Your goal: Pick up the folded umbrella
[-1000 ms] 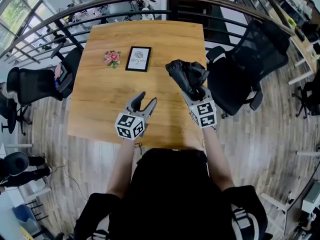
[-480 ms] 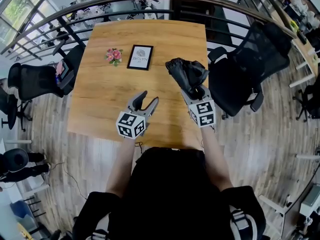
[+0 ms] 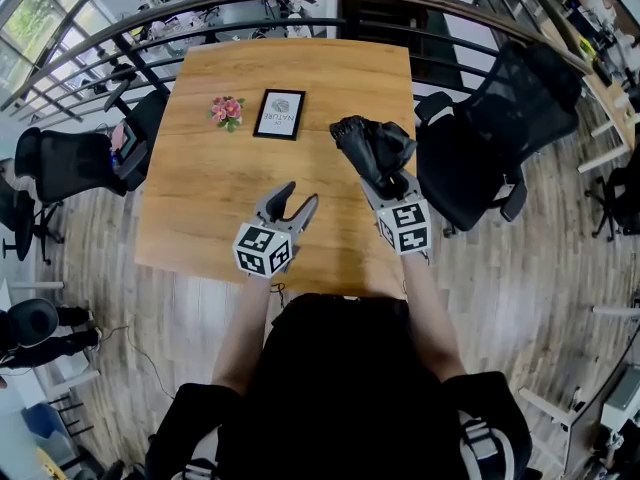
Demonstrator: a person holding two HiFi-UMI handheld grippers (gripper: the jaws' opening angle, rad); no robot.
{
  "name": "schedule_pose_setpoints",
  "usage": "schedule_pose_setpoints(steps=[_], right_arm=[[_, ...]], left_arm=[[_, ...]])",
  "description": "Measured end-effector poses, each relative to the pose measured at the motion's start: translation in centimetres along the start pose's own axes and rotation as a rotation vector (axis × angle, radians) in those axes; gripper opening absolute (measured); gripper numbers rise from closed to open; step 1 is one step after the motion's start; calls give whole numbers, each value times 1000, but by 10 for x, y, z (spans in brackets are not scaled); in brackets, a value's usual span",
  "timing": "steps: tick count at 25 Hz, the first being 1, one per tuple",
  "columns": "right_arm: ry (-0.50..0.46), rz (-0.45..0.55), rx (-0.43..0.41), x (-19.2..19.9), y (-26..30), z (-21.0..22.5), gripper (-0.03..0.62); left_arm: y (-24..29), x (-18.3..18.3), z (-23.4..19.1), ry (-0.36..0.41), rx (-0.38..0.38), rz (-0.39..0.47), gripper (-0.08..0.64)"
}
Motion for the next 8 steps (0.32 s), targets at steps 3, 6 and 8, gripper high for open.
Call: schedule_pose_setpoints(steps=[3,6,8], right_arm=[[-1,-3,-1,1,-1,-1,255],[-1,-3,-2,2,-1,-1,253],[-1,-1,-4,1,-1,-1,253]], left_arm=[[0,1,0,-2,-1,0,249],[-1,1,1,-5,-3,1,249],[-1,2,1,-6,-5,0,249]])
Point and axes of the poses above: the fingertips, and each gripper's own axes: y forward along the fingers, z to its right, x out of its underside, the point moved 1 cm from there along -y, backward along the fingers, and after that the axes turned 12 degrees about y, right-handed, at the moved point
